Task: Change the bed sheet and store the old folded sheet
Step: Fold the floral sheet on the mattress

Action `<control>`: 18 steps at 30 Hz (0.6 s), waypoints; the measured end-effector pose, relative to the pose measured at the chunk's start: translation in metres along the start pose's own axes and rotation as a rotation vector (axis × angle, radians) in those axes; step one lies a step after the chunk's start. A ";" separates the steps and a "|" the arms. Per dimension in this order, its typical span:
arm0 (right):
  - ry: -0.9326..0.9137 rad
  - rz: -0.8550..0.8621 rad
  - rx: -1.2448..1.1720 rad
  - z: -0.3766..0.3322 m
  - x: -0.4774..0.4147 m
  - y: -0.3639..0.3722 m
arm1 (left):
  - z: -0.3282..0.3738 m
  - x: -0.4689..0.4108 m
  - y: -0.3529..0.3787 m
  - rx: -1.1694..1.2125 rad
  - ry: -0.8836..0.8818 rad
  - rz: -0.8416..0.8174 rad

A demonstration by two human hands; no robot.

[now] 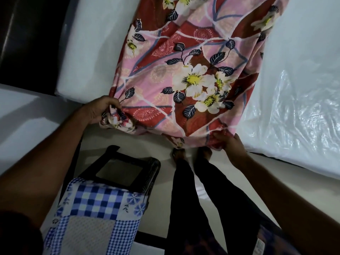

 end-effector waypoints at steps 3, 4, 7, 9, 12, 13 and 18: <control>0.032 -0.072 -0.270 0.006 0.004 0.002 | -0.004 0.004 0.008 0.132 0.040 -0.043; 0.063 -0.072 -0.318 0.008 0.006 0.002 | -0.005 0.007 0.012 0.144 0.055 -0.069; 0.146 -0.033 -0.264 0.017 0.007 0.000 | -0.014 0.010 0.017 0.086 0.106 -0.125; 0.133 -0.063 -0.177 0.019 0.009 -0.006 | -0.022 0.016 0.018 0.055 0.090 -0.169; 0.091 -0.206 -0.090 0.016 0.014 -0.013 | -0.031 0.026 0.022 -0.050 0.106 -0.169; 0.064 -0.266 -0.048 0.015 0.016 -0.015 | -0.036 0.027 0.023 -0.081 0.106 -0.122; 0.027 -0.379 0.004 0.022 0.024 -0.035 | -0.052 0.041 0.029 -0.137 0.125 0.158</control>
Point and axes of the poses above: each hand's wrist, its own x-axis away from the middle knuckle, its own y-axis out of the palm, z = x × y, the point moved 1 cm from there along -x, towards the middle knuckle, and after that the axes turned 8 degrees about y, right-handed, at the moved point
